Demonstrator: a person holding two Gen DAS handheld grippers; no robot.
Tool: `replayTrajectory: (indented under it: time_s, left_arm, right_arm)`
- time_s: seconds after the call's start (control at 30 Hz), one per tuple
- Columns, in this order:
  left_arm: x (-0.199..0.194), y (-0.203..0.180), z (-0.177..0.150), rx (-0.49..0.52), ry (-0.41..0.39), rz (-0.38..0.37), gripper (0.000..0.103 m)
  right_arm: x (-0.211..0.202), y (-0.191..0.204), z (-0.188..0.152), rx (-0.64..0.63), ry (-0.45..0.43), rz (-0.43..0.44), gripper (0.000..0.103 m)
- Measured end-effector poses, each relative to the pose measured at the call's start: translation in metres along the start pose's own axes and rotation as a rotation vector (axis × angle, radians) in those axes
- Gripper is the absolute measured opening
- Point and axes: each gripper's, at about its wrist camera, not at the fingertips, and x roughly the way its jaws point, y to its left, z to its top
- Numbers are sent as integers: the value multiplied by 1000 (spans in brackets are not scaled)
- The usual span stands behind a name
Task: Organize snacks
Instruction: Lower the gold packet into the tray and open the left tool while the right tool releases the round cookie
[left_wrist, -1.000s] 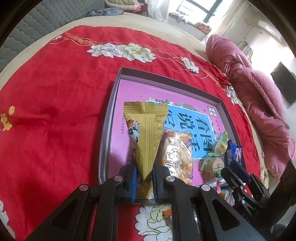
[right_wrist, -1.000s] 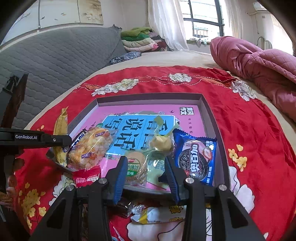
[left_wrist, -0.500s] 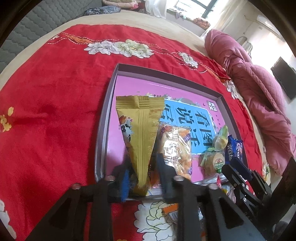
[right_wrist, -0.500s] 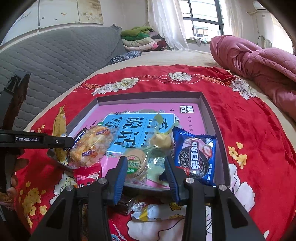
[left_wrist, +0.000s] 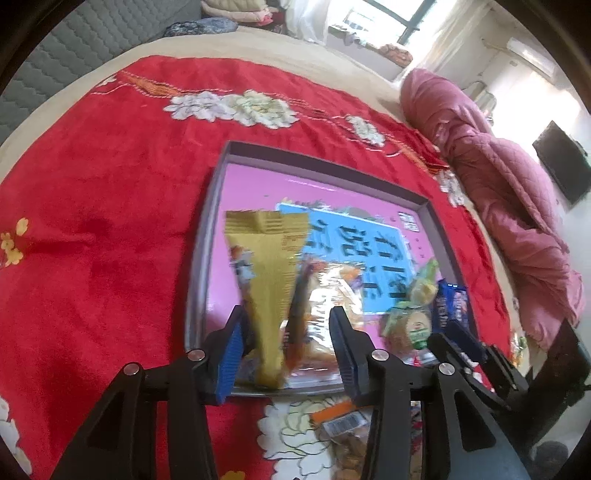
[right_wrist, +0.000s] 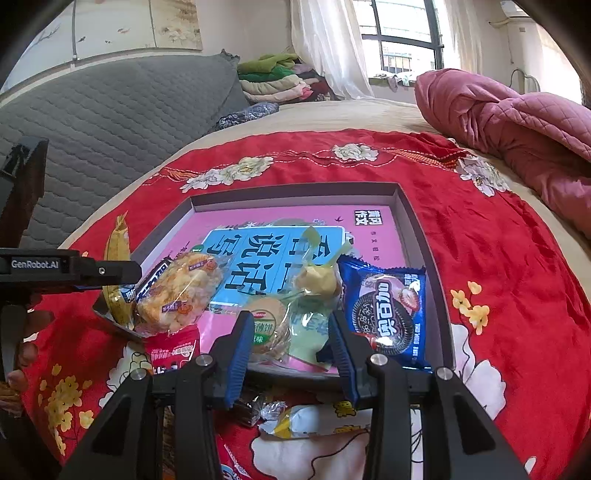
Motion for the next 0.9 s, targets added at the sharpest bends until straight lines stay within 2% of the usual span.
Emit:
replayTrajectory:
  time_s: [0.3,0.47,0.77,0.9]
  left_arm:
    - [-2,-8,1,20,1,-17,50]
    - [-6,-14,0,54,-14,-11,60]
    - [-15,-13,3,51,-43,9,61]
    - [-22,-14,4,60,-62,25,61]
  right_arm:
    - [-3,-2,0,6,-6,-4,42]
    - [-9,-6,2,35,-20,-1,42]
    - [-15,-11,3,65,-30,-17,42]
    - [-18,-10,3,66,-36,-18,50]
